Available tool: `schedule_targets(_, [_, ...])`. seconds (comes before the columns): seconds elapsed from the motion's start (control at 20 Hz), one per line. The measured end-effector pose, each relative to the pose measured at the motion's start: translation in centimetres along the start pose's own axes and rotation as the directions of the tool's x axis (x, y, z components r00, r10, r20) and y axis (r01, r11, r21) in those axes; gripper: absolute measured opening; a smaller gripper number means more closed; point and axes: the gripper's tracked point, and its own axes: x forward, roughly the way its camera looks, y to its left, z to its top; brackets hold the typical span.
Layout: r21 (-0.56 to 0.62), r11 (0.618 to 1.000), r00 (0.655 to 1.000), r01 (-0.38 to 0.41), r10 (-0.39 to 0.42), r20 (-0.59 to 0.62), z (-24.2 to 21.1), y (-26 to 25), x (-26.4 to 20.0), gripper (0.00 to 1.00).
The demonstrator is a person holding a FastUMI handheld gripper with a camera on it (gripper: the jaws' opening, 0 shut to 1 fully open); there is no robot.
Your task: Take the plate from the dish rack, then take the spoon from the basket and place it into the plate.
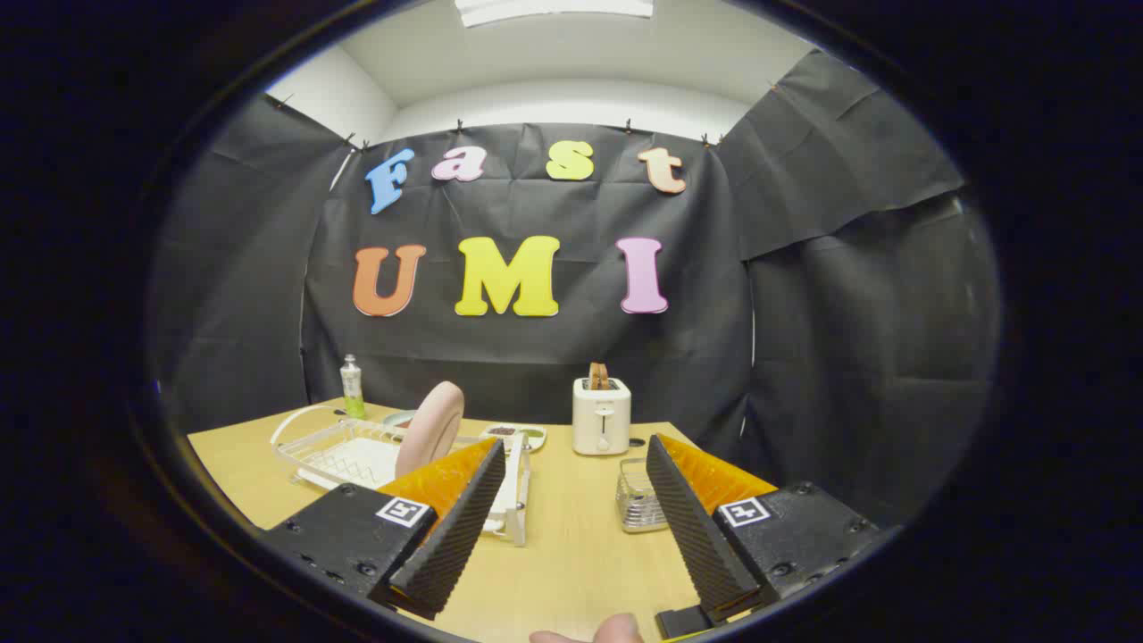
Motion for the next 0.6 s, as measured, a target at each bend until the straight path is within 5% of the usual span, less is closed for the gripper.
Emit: schedule_targets(0.6, [-0.005, 0.999, 0.999, -0.036, 0.036, -0.014, 0.3, 2.8, 0.4, 1.0])
